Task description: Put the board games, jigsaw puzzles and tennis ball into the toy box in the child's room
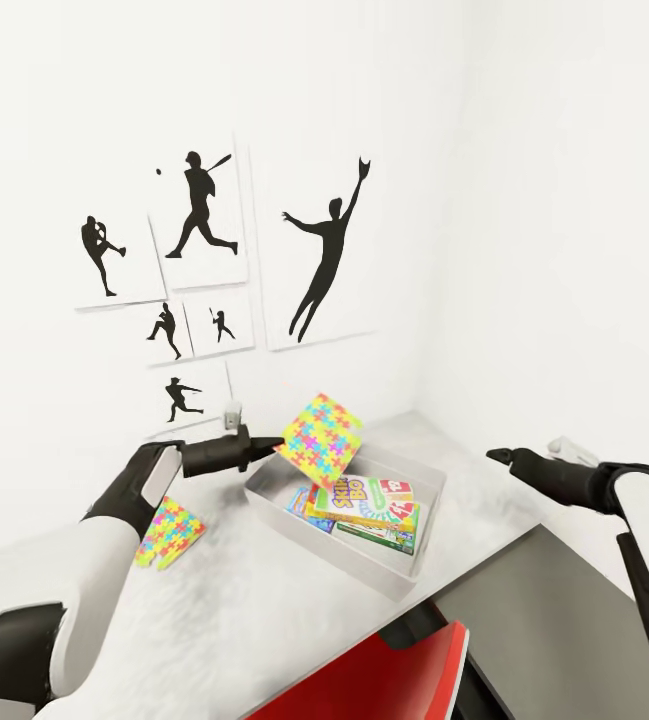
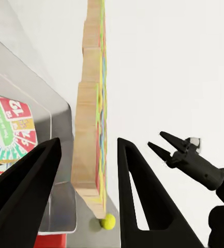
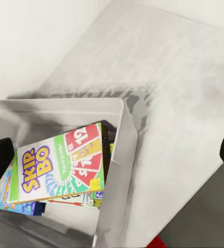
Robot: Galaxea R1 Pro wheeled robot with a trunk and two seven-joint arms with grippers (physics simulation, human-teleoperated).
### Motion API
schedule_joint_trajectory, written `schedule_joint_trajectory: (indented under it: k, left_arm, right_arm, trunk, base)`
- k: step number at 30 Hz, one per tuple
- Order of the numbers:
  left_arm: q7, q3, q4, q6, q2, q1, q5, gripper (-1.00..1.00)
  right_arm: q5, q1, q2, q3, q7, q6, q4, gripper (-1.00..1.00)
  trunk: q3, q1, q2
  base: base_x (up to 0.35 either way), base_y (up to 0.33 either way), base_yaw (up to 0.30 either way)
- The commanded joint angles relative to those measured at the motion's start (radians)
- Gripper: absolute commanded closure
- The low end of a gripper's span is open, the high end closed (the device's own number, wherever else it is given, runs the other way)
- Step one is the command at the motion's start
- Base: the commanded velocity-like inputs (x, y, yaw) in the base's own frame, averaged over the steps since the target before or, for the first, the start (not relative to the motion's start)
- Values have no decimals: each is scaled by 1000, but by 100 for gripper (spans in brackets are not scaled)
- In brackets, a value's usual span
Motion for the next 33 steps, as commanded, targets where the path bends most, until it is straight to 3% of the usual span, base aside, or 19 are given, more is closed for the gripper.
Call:
schedule_joint_trajectory:
  k: [1,4,7,10,13,15,25,30,33]
  left_arm:
    - [7,2,23,-21,-11,-1,-1,100]
    - [42,3,105,-104,-42,-1,0,100]
    - [64,3,163,-167,-67,-1,0,100]
    - [87,2,212,-227,-97,-1,0,100]
    - [113,2,248,-276,-118,-1,-1,100]
    - [136,2,268,-307,-126,-1,0,100]
    - [194,2,283,-334,-163,-1,-3,100]
    - [296,2,283,-393,-202,-1,4,100]
    - [351,2,283,-405,-212,-1,7,100]
  right_arm:
    - [-22,0,-1,-3,-10,3,-7,-100]
    - [-81,1,-19,-19,-11,3,-17,-100]
    - [-149,3,-67,-26,-10,3,-20,-100]
    - [-255,5,-131,-29,-10,3,-21,-100]
    - [-333,6,-170,-29,-10,3,-21,-100]
    - [-362,6,-185,-29,-10,3,-21,-100]
    - [-383,6,-190,-16,-11,3,-21,-100]
    - [-383,6,-189,-14,-11,3,-21,-100]
    - [-383,6,-190,-14,-11,3,-21,-100]
  trunk:
    - [-2,1,-2]
    - [-2,1,-2]
    - [-2,1,-2]
    - [-2,1,-2]
    - [-2,1,-2]
    - [-2,1,-2]
    - [-2,1,-2]
    - [-2,1,-2]
    - [-2,1,-2]
  base:
    - [0,0,0]
    - [0,0,0]
    - [0,0,0]
    - [0,0,0]
    - [0,0,0]
    - [0,0,0]
    - [0,0,0]
    - [0,0,0]
    - [0,0,0]
